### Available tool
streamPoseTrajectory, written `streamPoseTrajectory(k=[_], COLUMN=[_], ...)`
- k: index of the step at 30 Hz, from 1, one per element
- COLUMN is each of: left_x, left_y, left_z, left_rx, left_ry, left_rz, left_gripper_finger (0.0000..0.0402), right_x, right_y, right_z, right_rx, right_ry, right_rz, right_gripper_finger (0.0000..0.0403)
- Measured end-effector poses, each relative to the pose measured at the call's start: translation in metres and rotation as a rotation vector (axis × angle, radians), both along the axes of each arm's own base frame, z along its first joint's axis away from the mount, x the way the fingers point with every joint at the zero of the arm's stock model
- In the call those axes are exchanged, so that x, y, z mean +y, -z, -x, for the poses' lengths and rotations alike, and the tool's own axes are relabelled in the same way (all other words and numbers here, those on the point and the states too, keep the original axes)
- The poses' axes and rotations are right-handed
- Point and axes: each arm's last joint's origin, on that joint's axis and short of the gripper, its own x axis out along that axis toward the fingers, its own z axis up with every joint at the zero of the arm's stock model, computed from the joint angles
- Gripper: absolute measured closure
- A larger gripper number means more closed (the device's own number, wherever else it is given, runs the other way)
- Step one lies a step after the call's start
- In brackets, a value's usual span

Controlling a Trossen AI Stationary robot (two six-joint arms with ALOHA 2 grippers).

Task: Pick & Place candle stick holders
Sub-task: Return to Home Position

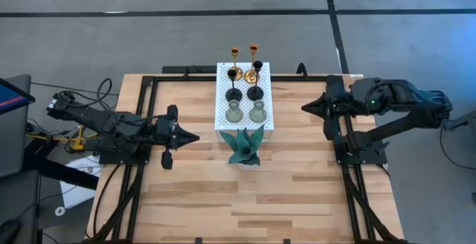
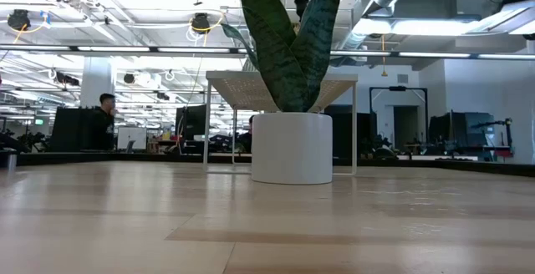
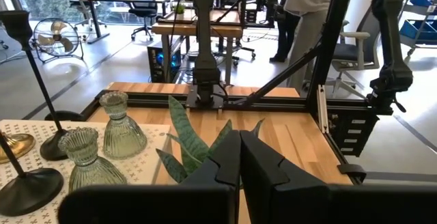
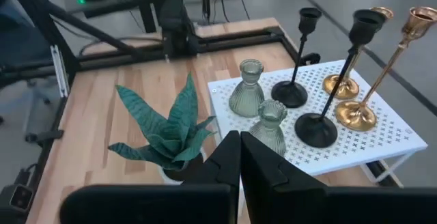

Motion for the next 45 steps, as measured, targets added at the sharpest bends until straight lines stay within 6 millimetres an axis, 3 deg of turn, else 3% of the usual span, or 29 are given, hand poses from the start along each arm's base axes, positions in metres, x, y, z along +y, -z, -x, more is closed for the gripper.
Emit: streamPoseTrajectory(k=[21, 32, 45], left_x=[0.0, 0.0, 0.0], left_y=[0.0, 0.0, 0.0], left_z=[0.0, 0.0, 0.0], left_rx=[0.0, 0.0, 0.0], left_ry=[0.0, 0.0, 0.0], left_rz=[0.0, 0.0, 0.0], left_gripper_finger=[0.0395, 0.0395, 0.0395], right_x=[-0.007, -0.006, -0.007], right_y=[0.077, 0.111, 0.155], right_z=[0.086, 0.098, 0.099], right_rx=[-0.455, -0.499, -0.592], right_ry=[-0.19, -0.251, -0.253], right_rz=[-0.063, -0.08, -0.074], right_gripper_finger=[0.0403, 0.0403, 0.0403])
